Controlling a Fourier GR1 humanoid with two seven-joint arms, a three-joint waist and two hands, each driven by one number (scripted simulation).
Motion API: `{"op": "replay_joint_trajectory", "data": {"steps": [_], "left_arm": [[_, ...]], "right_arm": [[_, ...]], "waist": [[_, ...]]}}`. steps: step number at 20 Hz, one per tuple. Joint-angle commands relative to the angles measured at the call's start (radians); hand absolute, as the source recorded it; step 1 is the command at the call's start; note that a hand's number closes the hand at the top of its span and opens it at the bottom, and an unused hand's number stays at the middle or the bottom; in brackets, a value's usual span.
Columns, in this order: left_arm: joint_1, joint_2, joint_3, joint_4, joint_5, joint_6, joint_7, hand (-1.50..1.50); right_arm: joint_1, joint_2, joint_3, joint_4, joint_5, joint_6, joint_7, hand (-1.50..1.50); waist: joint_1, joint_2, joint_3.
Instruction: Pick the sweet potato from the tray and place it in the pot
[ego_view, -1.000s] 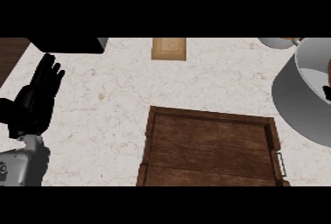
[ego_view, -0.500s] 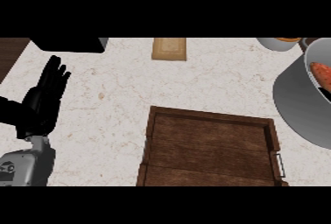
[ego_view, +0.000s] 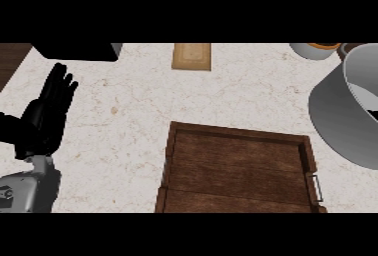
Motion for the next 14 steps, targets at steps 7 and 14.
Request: {"op": "replay_joint_trajectory", "data": {"steps": [7,14], "left_arm": [[-0.015,0.002,0.008,0.019,-0.017,0.016,-0.003,0.0],[0.003,0.009,0.015,0.003,0.009,-0.01,0.014,0.0]], "right_arm": [[-0.055,-0.053,-0.228,0.153,-0.285,0.183,-0.118,-1.5],[0.008,-0.26,-0.291,0.306,-0.343,0.355,-0.195,-1.5]], "waist": [[-0.01,0.021,0.038],[-0.001,0.023,0.039]]}}
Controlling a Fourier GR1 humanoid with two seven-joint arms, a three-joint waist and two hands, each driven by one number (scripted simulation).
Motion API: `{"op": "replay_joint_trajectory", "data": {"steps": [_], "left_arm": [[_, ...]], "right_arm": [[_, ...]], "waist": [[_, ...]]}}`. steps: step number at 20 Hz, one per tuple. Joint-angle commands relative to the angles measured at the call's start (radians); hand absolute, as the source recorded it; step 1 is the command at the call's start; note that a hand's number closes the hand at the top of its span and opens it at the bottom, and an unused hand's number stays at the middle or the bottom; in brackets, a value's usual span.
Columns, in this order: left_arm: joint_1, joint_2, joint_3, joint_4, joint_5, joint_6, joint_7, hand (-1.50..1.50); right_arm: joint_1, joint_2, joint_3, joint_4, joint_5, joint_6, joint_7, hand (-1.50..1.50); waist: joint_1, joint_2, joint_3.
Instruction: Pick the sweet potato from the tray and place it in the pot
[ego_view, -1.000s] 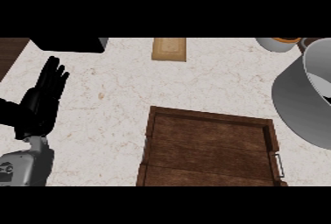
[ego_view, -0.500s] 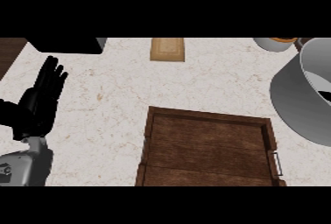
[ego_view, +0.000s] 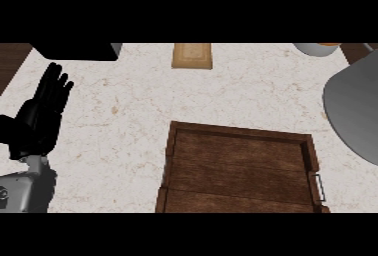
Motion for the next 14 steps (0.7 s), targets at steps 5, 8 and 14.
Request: {"op": "replay_joint_trajectory", "data": {"steps": [5,8,14], "left_arm": [[0.029,-0.037,-0.036,-0.041,-0.015,0.013,0.0,0.0],[0.021,-0.014,-0.015,-0.028,0.0,-0.005,0.01,0.0],[-0.018,-0.02,-0.021,-0.001,-0.018,0.011,0.015,0.0]], "right_arm": [[0.112,-0.153,-0.043,0.164,-0.038,0.165,-0.141,-1.5],[0.108,-0.187,-0.044,0.194,-0.04,0.174,-0.156,-1.5],[0.164,-0.209,-0.019,0.217,-0.022,0.215,-0.222,-1.5]], "waist": [[0.007,0.009,0.02],[0.011,0.01,0.02],[0.003,0.012,0.022]]}}
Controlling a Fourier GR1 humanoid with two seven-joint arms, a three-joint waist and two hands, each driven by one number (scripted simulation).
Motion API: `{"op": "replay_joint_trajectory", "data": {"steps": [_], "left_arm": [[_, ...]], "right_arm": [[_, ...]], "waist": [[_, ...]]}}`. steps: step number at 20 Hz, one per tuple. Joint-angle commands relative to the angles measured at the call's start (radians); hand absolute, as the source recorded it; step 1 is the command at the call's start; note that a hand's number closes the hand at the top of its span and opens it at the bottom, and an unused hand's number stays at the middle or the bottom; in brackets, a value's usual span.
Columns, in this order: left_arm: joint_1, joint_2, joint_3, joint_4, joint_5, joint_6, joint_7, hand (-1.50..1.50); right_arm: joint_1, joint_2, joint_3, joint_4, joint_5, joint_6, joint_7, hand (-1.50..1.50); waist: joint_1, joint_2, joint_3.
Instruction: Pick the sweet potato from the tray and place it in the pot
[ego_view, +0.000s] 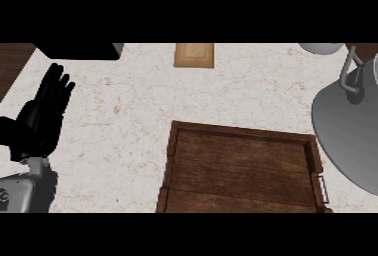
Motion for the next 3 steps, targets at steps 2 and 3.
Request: {"op": "replay_joint_trajectory", "data": {"steps": [2,3], "left_arm": [[0.005,0.0,0.005,-0.002,-0.003,0.004,0.006,0.0],[0.016,-0.013,0.001,0.011,-0.008,0.004,-0.035,0.0]], "right_arm": [[0.054,-0.04,-0.008,0.04,-0.015,0.085,-0.07,-1.5],[0.055,-0.059,-0.005,0.038,-0.017,0.109,-0.062,-1.5]], "waist": [[-0.002,0.0,0.003],[-0.007,-0.002,0.002]]}}
